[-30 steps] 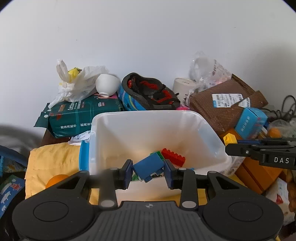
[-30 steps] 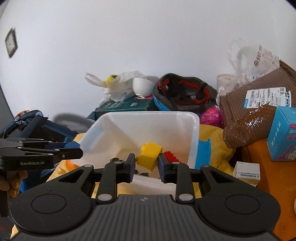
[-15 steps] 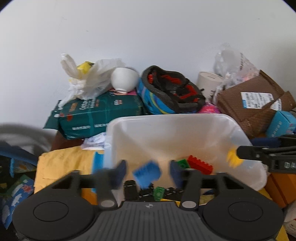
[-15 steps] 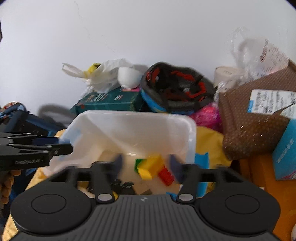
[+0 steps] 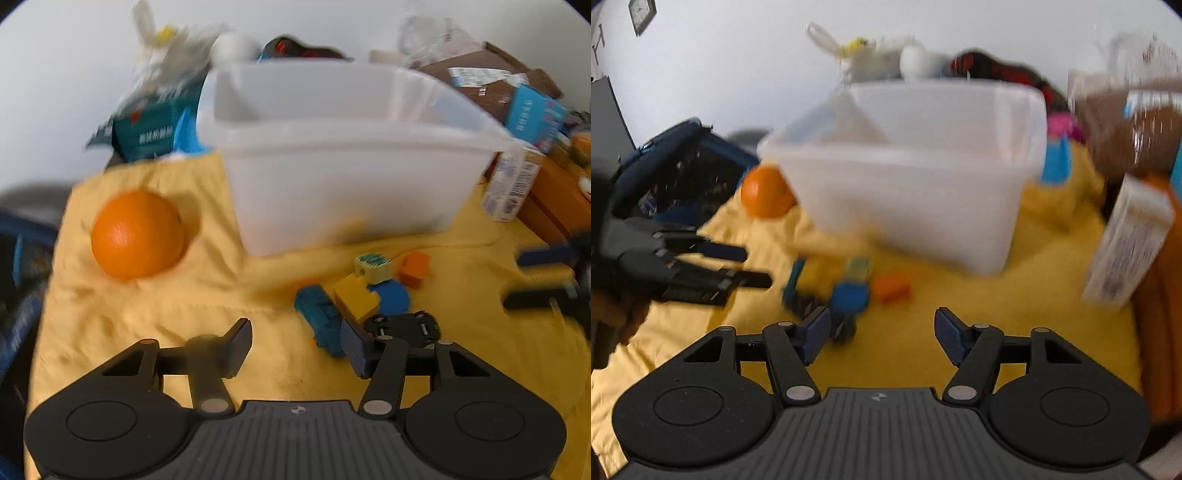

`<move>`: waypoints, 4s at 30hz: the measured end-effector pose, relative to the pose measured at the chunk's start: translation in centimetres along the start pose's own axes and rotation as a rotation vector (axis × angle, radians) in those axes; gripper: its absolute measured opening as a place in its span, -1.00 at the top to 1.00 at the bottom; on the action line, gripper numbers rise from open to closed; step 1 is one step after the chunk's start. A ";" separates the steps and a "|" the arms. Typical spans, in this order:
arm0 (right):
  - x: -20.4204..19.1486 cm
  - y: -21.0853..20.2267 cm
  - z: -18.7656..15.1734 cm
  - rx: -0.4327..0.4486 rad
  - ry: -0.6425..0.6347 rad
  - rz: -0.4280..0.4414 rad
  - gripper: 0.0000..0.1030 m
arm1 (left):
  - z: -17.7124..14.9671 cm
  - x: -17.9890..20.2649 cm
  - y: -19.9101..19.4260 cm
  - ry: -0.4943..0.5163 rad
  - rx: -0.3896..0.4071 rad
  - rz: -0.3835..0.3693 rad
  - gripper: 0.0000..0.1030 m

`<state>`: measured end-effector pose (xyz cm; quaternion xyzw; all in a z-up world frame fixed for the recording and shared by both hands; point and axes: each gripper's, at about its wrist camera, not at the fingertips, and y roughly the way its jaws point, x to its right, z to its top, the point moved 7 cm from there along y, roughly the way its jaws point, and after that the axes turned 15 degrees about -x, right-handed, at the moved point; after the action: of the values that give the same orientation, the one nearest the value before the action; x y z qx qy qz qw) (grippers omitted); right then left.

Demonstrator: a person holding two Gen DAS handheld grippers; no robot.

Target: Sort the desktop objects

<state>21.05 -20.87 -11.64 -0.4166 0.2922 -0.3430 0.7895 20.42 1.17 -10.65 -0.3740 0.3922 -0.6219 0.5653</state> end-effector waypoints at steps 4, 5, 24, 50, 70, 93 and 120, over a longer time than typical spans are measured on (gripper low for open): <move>-0.2 0.8 -1.4 -0.041 0.004 0.000 -0.28 | 1.3 1.7 3.0 0.053 -0.051 -0.018 -0.13; -0.2 0.9 -1.7 -0.052 -0.005 -0.003 -0.28 | 1.5 2.2 3.4 0.058 -0.048 -0.016 -0.12; -5.6 6.5 1.2 -0.117 -0.272 0.057 0.35 | -2.7 -3.3 -3.4 -0.076 0.060 -0.049 0.34; 5.8 -4.6 15.1 0.112 0.128 0.034 0.35 | 15.7 1.7 -9.7 -0.006 0.233 -0.055 0.33; 5.1 -7.1 4.5 0.160 0.124 -0.006 -0.27 | 3.5 3.2 -3.0 0.055 0.098 -0.019 -0.23; -0.1 8.1 4.5 -0.071 -0.176 -0.088 0.29 | -1.5 -1.0 -2.3 -0.009 0.087 -0.049 0.45; 3.6 -5.4 17.2 0.124 -0.010 -0.046 0.28 | 17.1 0.8 -9.6 0.004 0.270 -0.047 0.43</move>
<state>34.37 -18.08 0.66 -0.3749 0.2570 -0.3763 0.8073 31.97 -0.27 5.20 -0.3025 0.2972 -0.6829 0.5948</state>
